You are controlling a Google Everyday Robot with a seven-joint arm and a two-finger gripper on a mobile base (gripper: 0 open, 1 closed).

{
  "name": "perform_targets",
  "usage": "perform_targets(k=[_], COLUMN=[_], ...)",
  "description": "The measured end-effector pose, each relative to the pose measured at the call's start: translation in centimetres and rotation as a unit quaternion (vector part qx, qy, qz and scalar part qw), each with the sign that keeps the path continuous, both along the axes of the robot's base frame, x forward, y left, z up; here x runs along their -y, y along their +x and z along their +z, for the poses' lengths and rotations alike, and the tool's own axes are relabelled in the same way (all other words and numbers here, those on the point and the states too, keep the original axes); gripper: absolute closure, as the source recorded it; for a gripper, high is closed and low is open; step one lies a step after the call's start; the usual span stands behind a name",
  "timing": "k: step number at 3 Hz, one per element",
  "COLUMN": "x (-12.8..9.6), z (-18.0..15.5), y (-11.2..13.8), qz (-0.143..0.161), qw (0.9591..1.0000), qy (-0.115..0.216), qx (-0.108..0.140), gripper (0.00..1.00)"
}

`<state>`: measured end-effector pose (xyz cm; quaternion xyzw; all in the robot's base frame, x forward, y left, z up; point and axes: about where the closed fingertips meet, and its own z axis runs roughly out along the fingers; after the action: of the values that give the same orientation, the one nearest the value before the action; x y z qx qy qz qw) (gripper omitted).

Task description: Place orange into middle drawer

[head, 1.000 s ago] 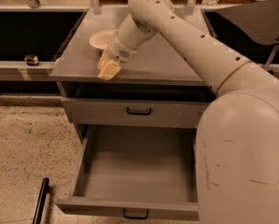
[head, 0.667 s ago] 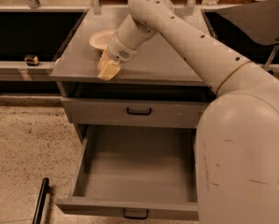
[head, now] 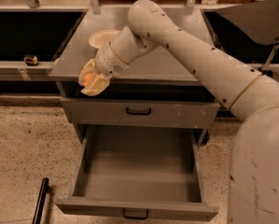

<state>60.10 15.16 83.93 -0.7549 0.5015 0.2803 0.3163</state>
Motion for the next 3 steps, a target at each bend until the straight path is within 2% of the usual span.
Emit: perform_targets(k=[1,2,3], x=[-0.1,-0.5,0.5], z=[-0.3,-1.6,-3.3], y=[-0.1,-0.5,-2.7], qz=[-0.004,-0.031,-0.091], qw=[1.0000,0.9995,0.9957], qy=[0.001,0.005,0.012], qx=[0.000,0.007,0.014], gripper=[1.00,1.00,1.00])
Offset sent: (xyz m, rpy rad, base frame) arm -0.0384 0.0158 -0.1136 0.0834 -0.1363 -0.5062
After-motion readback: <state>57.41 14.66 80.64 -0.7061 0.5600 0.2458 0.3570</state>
